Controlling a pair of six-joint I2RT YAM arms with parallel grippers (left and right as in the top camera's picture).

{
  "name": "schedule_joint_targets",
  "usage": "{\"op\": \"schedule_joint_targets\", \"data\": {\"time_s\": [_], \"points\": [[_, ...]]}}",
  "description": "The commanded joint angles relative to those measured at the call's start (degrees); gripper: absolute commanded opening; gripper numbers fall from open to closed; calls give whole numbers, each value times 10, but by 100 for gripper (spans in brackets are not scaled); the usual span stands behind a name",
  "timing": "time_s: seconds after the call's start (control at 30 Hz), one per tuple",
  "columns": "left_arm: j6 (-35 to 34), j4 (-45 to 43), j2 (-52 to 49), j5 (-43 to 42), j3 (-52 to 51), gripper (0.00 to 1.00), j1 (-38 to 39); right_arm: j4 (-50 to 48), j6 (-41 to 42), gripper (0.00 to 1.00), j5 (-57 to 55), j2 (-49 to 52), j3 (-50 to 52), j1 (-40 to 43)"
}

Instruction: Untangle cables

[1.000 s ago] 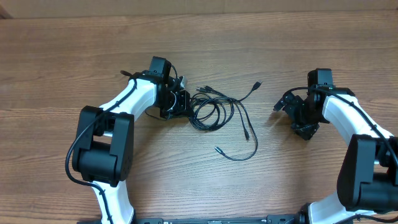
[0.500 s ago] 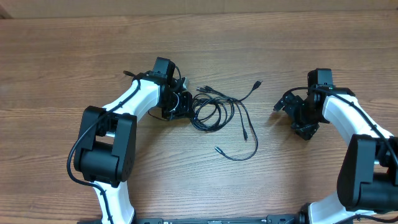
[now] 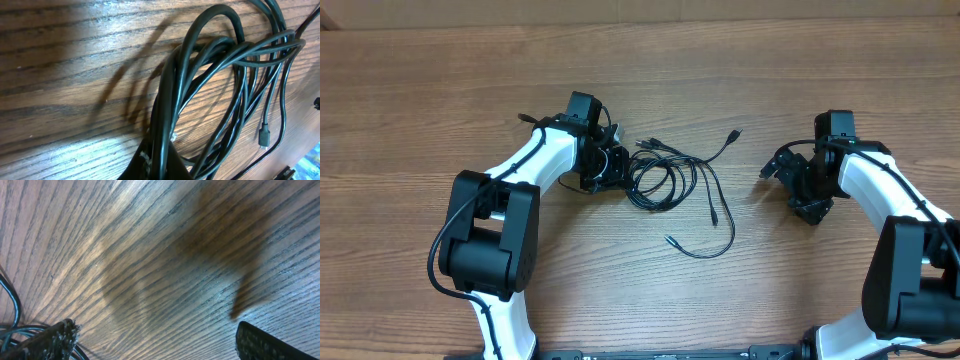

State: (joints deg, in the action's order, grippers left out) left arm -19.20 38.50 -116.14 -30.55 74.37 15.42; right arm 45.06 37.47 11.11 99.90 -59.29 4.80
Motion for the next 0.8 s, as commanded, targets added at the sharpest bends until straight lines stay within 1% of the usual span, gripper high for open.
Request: {"op": "schedule_joint_targets", "data": {"time_s": [0.0, 0.77], "points": [[-6, -3, 3, 11, 7, 4, 5, -2, -3, 100, -4, -15, -5, -1], [-6, -7, 3, 11, 7, 4, 5, -2, -3, 100, -4, -15, -4, -1]]}}
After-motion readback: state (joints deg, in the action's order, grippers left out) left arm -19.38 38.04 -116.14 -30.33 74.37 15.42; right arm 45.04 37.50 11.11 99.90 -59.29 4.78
